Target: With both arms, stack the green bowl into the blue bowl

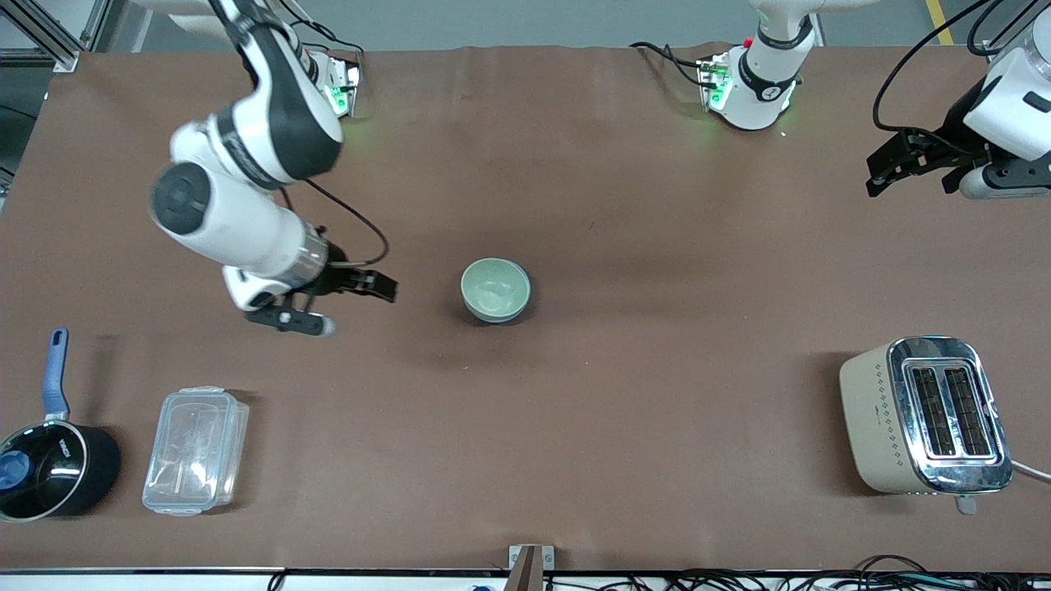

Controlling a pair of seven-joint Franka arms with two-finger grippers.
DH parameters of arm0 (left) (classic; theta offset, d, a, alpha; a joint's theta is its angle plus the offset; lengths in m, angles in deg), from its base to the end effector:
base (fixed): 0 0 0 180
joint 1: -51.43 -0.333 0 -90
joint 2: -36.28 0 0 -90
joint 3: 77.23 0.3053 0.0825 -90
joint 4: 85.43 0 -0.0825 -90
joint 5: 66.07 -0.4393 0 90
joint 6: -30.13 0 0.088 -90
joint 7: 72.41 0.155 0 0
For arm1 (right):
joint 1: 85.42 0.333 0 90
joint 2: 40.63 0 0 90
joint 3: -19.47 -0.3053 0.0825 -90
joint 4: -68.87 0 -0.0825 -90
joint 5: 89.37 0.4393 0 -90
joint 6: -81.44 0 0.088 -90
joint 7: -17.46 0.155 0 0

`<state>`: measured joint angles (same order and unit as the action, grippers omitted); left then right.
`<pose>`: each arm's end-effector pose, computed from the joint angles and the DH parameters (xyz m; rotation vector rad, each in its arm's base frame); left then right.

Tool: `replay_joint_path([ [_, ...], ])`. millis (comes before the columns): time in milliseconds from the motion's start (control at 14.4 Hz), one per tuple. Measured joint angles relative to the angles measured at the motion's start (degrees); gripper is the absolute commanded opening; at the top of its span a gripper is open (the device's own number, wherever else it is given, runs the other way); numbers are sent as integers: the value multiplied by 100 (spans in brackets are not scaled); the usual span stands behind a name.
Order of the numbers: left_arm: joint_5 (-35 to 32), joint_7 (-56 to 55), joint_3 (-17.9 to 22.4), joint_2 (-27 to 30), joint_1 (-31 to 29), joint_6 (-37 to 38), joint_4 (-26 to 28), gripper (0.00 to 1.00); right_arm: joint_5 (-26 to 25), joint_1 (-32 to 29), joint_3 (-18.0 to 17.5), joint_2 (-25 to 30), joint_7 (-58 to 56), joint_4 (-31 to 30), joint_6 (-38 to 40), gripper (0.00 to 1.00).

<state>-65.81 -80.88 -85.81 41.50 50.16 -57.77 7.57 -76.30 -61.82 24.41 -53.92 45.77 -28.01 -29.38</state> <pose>0.5736 -0.0774 0.5886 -3.1326 -0.0324 -0.0036 0.6370 0.2450 0.3859 -2.9348 0.3628 0.0974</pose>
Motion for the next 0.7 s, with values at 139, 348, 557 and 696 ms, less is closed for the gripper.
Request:
replay_joint_path([
  [139, -1, 2, -3, 0, 2, -1, 0, 100, -355, -319, 9, 96, -33, 442, 425, 100],
  [348, -2, 2, -7, -1, 11, -6, -21, 100, -696, -816, 22, 99, -424, 1173, 959, 100],
  [557, -2, 2, -9, -1, 13, -6, -35, 100, -1024, -1285, 25, 104, -1226, 1786, 1454, 100],
  [696, -2, 2, -9, -1, 13, -3, -42, 100, -1069, -1640, 18, 156, -1662, 2058, 1699, 100],
])
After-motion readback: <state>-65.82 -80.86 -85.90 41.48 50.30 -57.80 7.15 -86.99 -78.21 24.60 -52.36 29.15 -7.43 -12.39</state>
